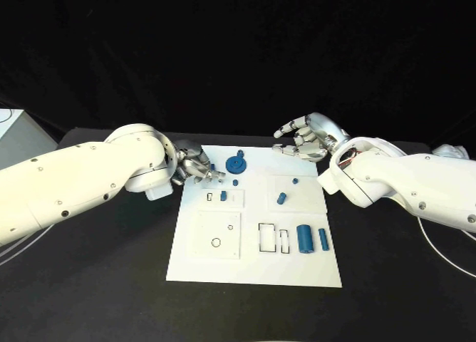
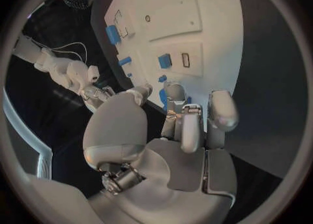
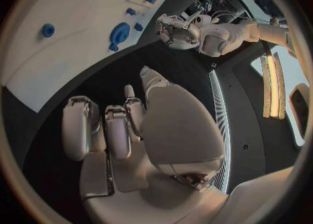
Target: Assemble the parts on the task board
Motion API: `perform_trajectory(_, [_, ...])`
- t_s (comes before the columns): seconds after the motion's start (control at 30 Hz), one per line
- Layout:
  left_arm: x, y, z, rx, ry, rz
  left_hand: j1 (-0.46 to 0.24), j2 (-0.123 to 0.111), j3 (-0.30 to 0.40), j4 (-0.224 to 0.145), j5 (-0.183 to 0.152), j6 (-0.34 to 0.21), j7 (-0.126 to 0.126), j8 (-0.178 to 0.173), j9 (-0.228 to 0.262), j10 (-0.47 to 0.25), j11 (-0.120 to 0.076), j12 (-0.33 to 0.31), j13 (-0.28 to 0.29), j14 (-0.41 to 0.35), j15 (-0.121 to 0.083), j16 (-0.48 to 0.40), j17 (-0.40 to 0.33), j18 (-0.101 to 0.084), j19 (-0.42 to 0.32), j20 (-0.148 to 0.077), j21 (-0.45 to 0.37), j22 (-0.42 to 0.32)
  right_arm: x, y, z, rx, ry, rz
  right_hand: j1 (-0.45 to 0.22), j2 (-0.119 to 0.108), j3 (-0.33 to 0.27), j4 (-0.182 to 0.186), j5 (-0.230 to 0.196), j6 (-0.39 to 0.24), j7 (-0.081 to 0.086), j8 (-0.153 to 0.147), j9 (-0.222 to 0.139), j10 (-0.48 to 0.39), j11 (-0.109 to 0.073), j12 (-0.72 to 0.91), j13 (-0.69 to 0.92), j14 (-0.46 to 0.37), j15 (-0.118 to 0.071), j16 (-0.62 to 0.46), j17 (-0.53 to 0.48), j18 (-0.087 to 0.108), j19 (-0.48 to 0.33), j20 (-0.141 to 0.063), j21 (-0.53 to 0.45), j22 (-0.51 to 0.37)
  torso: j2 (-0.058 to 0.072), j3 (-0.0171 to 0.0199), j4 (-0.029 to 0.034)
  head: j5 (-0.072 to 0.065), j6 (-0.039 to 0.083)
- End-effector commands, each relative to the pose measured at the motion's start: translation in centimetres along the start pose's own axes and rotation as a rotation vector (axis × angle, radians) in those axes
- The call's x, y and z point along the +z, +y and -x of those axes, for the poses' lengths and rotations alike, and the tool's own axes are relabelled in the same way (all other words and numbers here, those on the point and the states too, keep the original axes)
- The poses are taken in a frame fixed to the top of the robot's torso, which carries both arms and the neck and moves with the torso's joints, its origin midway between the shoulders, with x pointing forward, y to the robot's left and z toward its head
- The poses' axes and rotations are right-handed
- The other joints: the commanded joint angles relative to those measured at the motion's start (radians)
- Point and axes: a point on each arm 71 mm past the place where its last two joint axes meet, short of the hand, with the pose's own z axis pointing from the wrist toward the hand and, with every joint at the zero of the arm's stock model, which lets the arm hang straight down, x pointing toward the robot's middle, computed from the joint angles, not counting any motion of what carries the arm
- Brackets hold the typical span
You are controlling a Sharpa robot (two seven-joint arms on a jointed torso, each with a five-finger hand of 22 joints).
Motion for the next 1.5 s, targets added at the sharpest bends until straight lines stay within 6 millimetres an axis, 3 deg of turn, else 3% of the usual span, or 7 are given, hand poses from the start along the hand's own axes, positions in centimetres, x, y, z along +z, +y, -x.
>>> perform_trajectory(0.03, [0.0, 0.4, 0.5, -0.047, 0.030, -0.011, 0.024, 0.001, -0.008, -0.001, 0.005, -0.023, 0.010, -0.021, -0.010, -0.032, 0.008, -0.024, -0.035, 0.069, 0.015, -0.017, 0.178, 0.007, -0.017, 0.006, -0.016, -0.027, 0.0, 0.0, 0.0, 0.001, 0.008, 0.006, -0.012, -0.001, 0.005, 0.000, 0.001, -0.007, 0.003, -0.003, -0.001, -0.008, -0.002, -0.006, 0.067, 0.082, 0.007, -0.005, 0.194, 0.013, 0.011, 0.008, -0.006, 0.077, 0.000, 0.0000, 0.0010, 0.000, 0.002])
perform_trajectory(0.2, [0.1, 1.1, 1.7, -0.067, 0.010, 0.001, 0.041, 0.001, -0.022, 0.000, 0.006, -0.062, 0.035, -0.082, -0.048, -0.062, 0.029, -0.040, -0.063, 0.060, 0.033, -0.028, 0.160, 0.010, -0.026, 0.020, -0.028, -0.043, 0.0, -0.1, 0.0, 0.000, 0.007, 0.005, -0.012, -0.001, 0.005, 0.000, 0.001, -0.007, 0.003, -0.003, -0.001, -0.008, -0.002, -0.006, 0.067, 0.082, 0.007, -0.005, 0.194, 0.013, 0.011, 0.008, -0.006, 0.077, 0.001, -0.0013, 0.0009, 0.000, 0.004])
perform_trajectory(0.5, [1.2, 2.4, 4.3, -0.099, -0.044, 0.043, 0.044, 0.001, -0.035, 0.001, 0.006, -0.079, 0.048, -0.117, -0.074, -0.073, 0.041, -0.042, -0.072, 0.059, 0.043, -0.029, 0.158, 0.010, -0.027, 0.029, -0.030, -0.045, 0.1, -0.1, 0.1, -0.001, 0.005, 0.003, -0.012, -0.001, 0.005, 0.000, 0.001, -0.007, 0.003, -0.003, -0.001, -0.008, -0.002, -0.006, 0.067, 0.082, 0.007, -0.005, 0.194, 0.013, 0.011, 0.008, -0.006, 0.077, 0.004, -0.0003, -0.0014, 0.003, 0.008])
perform_trajectory(0.73, [2.3, 2.1, 4.9, -0.101, -0.043, 0.054, 0.053, 0.012, -0.050, 0.000, 0.008, -0.103, 0.068, -0.173, -0.121, -0.089, 0.058, -0.044, -0.085, 0.058, 0.058, -0.029, 0.157, 0.011, -0.030, 0.042, -0.032, -0.047, 0.1, -0.1, 0.0, 0.000, 0.006, 0.004, -0.013, -0.001, 0.007, 0.000, 0.002, -0.007, 0.002, -0.003, -0.001, -0.008, -0.002, -0.006, 0.067, 0.082, 0.006, -0.006, 0.193, 0.013, 0.011, 0.008, -0.007, 0.076, 0.001, -0.0011, 0.0014, 0.003, 0.005])
perform_trajectory(1.03, [3.6, 1.8, 5.1, -0.096, -0.033, 0.073, 0.061, 0.015, -0.051, -0.001, 0.009, -0.103, 0.072, -0.184, -0.132, -0.091, 0.061, -0.044, -0.086, 0.059, 0.061, -0.027, 0.160, 0.011, -0.029, 0.045, -0.031, -0.045, 0.1, 0.0, -0.1, 0.000, 0.008, 0.007, -0.013, -0.001, 0.007, 0.000, 0.002, -0.007, 0.002, -0.003, -0.001, -0.008, -0.002, -0.006, 0.067, 0.082, 0.006, -0.006, 0.193, 0.013, 0.011, 0.008, -0.007, 0.076, 0.002, 0.0000, -0.0029, 0.008, 0.006])
perform_trajectory(1.5, [4.5, 1.2, 4.6, -0.073, 0.006, 0.077, 0.059, 0.007, -0.062, 0.001, 0.006, -0.095, 0.073, -0.190, -0.142, -0.089, 0.063, -0.037, -0.079, 0.061, 0.063, -0.024, 0.165, 0.010, -0.027, 0.048, -0.028, -0.039, 0.1, 0.1, -0.1, 0.001, 0.009, 0.009, -0.013, -0.001, 0.007, 0.000, 0.002, -0.007, 0.002, -0.003, -0.001, -0.008, -0.002, -0.006, 0.067, 0.082, 0.006, -0.006, 0.193, 0.013, 0.011, 0.008, -0.007, 0.076, 0.001, 0.0002, 0.0006, 0.002, 0.003])
